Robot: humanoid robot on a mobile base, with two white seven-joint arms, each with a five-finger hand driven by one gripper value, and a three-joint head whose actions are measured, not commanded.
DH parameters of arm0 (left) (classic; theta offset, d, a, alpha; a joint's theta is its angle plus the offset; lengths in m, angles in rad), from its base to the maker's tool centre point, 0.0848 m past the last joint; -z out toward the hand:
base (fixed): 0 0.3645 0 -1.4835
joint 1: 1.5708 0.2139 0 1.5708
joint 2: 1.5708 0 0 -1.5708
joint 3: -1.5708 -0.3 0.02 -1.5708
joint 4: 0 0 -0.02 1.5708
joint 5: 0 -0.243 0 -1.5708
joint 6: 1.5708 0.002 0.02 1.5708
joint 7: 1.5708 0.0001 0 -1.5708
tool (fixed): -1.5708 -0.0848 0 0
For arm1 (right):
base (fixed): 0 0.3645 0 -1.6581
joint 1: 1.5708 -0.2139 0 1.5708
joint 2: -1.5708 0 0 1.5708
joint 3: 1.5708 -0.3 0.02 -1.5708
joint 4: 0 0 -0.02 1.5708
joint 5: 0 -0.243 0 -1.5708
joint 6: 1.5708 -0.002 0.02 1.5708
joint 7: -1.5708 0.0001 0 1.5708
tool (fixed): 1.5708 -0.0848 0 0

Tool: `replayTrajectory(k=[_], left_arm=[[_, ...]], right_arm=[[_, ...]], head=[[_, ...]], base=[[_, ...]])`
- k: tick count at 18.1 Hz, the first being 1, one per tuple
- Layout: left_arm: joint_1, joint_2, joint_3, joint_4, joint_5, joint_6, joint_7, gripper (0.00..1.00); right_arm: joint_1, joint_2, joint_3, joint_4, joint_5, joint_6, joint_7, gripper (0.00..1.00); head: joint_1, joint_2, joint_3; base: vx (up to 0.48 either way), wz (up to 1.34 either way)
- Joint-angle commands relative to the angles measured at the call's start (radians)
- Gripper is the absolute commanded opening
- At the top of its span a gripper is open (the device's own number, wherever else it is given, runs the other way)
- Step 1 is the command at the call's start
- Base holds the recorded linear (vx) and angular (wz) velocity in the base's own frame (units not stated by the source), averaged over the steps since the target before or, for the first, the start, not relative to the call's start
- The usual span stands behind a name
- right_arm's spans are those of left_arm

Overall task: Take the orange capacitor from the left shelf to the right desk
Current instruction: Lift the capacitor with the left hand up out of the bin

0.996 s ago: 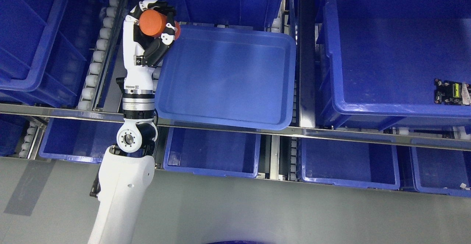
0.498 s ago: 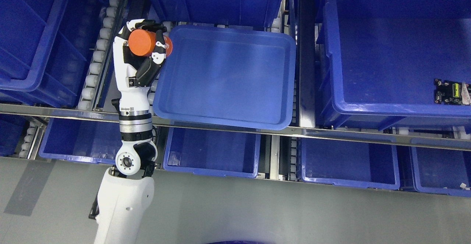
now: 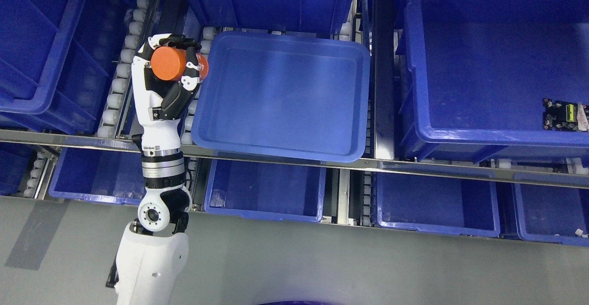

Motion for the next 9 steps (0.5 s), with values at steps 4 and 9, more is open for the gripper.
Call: replayTrajectory(k=[4,9], left_arm=[[0.012,0.017,0.023,-0.058,0.000,0.006,-0.001,0.02],[0.016,0.017,0.028,-0.058,0.000,0.009,-0.001,0.02]], right_arm=[[0.021,-0.017,-0.012,-0.017,0.006,0.000,0.000,1.00],[0.021,-0.017,-0.012,-0.017,0.006,0.000,0.000,1.00]], head=[[0.0000,0.000,0.000],[0.0000,0.000,0.000]], base=[[0.000,0.00],[-0.005,0.01]])
